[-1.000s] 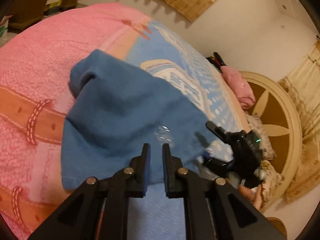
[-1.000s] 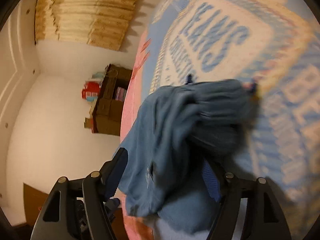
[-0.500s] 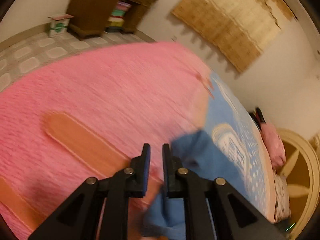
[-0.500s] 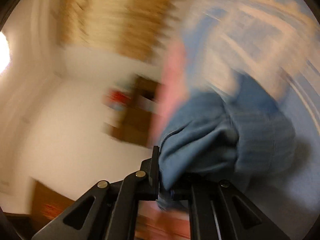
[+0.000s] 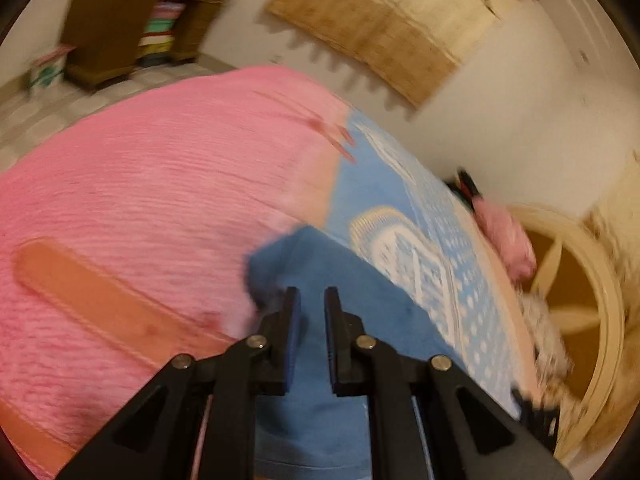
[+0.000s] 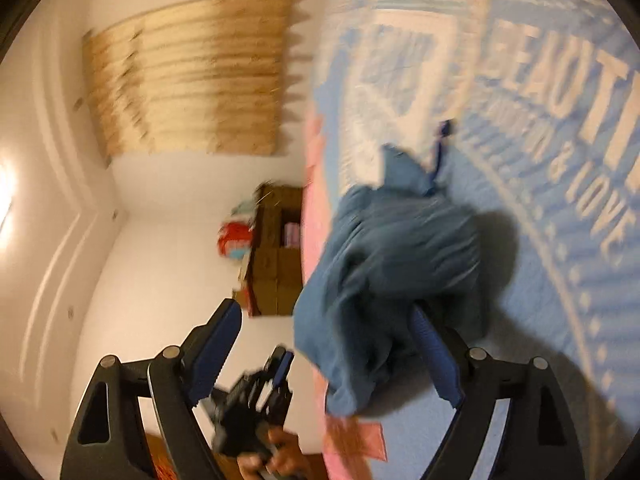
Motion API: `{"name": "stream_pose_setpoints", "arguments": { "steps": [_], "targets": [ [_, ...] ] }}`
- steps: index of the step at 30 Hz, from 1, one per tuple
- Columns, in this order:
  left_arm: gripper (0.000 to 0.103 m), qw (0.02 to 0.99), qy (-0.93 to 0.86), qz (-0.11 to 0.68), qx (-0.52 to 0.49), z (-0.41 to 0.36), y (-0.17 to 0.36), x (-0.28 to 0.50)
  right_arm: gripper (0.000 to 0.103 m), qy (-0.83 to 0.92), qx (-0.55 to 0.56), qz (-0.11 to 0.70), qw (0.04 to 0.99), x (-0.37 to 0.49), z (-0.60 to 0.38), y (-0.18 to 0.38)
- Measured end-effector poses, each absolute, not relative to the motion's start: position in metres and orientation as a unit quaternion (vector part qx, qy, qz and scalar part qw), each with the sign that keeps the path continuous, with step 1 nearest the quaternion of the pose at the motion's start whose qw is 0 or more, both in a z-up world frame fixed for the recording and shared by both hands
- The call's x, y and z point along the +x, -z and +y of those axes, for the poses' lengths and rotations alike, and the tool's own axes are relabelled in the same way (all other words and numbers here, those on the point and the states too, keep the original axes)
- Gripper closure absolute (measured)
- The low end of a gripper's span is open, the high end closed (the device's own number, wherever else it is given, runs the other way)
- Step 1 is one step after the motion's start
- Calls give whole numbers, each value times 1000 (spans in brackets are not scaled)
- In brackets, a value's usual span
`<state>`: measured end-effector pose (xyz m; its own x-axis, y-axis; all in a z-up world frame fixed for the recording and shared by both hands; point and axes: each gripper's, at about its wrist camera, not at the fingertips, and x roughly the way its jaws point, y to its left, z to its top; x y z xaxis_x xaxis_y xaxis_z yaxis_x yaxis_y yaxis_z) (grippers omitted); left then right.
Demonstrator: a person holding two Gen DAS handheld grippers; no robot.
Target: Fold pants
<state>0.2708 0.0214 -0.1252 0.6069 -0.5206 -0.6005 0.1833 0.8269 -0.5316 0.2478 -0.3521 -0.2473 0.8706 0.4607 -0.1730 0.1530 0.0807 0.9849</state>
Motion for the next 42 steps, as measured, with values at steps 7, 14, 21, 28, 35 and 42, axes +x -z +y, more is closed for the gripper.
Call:
{"name": "stream_pose_setpoints", "arguments": {
  "steps": [7, 14, 21, 28, 35, 42],
  "targets": [
    [91, 859, 217, 431, -174, -7, 135, 275, 70, -90, 702, 286, 646, 291, -356, 266],
    [91, 866, 198, 418, -190, 10, 132, 276, 89, -149, 417, 195, 875, 309, -313, 113],
    [91, 863, 194, 421, -201, 15, 134, 277, 88, -101, 463, 298, 829, 274, -310, 219],
    [91, 865, 183, 422, -200, 19, 135, 278, 58, -125, 479, 370, 786, 243, -297, 251],
    [91, 865, 180, 428, -189, 18, 136, 282, 40, -98, 447, 311, 833, 211, -347, 189],
    [91, 872, 186, 429, -145, 14, 134, 298, 37, -116, 524, 331, 776, 283, -425, 238]
  ]
}}
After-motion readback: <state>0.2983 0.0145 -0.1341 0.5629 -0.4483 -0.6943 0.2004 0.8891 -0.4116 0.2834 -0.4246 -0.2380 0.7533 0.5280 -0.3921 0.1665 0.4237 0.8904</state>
